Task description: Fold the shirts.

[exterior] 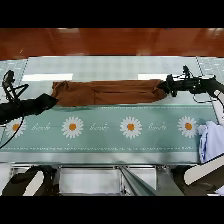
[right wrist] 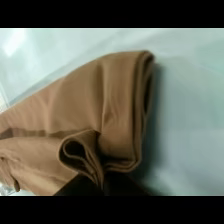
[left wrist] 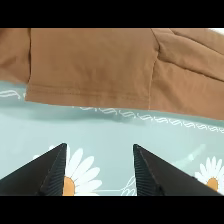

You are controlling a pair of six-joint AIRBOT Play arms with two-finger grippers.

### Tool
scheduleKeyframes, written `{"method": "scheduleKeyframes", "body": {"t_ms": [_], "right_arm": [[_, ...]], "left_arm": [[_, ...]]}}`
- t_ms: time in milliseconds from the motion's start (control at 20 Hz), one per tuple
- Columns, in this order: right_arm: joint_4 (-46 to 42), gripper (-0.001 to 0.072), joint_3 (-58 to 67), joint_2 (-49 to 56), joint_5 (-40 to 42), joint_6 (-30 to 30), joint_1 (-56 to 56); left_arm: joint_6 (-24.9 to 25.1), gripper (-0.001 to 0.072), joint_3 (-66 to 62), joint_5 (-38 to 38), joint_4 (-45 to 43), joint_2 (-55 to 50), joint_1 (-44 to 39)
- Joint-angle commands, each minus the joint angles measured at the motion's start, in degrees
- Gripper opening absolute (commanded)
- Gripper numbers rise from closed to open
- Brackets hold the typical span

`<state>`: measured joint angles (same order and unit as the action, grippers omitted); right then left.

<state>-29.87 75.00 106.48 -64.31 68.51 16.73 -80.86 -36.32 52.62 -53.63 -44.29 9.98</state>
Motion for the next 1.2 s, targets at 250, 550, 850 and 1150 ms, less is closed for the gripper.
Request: {"method": "scheduleKeyframes", "body": {"t_ms": [250,550,850,1150], "right_arm": [[-14.6,0.0026,-1.6,-17.8,-11.2,-3.0,1.1],[-16.0,0.0026,-13.5,-41.0,-11.9,-0.7,2.4],[-17.3,0.0026,-17.3,-57.5,-15.2,3.9,2.4],[-16.4,0.0026,-17.3,-63.1,-15.4,6.8,2.3]], "left_arm": [[2.8,0.0019,-0.5,-1.5,11.7,-3.0,-8.1],[2.8,0.0018,-12.6,-9.5,10.8,-24.4,-29.5],[-5.9,0.0017,-46.2,-0.4,0.0,-51.9,-43.2],[-10.2,0.0018,-62.7,6.8,0.0,-66.0,-56.2]]}}
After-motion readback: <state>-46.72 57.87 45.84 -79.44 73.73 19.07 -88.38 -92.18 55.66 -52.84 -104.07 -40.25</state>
